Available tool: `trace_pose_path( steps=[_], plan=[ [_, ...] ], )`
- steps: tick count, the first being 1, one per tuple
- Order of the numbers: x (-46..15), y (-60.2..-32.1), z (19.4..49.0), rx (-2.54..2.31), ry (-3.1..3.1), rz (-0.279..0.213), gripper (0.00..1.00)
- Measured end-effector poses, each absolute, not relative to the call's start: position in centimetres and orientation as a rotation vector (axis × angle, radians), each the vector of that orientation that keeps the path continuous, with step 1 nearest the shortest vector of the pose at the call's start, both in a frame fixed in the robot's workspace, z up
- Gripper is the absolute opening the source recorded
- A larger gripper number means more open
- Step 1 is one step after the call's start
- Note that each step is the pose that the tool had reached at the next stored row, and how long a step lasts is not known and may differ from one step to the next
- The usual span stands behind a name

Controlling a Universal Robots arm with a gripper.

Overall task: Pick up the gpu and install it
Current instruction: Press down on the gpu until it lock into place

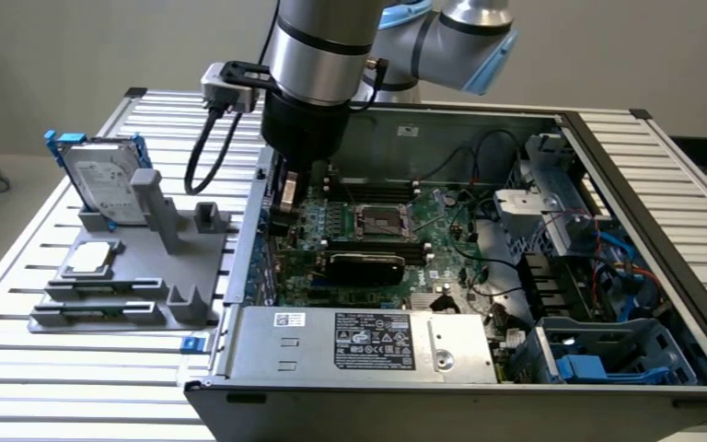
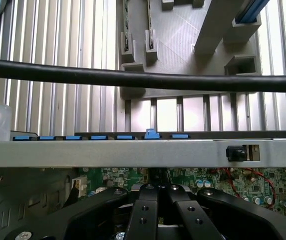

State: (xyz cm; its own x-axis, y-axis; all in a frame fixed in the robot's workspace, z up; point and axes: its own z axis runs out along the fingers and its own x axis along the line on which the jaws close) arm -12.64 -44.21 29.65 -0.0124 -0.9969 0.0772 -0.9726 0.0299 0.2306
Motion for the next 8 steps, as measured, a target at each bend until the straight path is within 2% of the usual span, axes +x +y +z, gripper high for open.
trace_pose_path(
  steps=[8],
  plan=[
    [-11.89,-44.22,30.12,2.041,-2.085,-0.164,0.11]
  ],
)
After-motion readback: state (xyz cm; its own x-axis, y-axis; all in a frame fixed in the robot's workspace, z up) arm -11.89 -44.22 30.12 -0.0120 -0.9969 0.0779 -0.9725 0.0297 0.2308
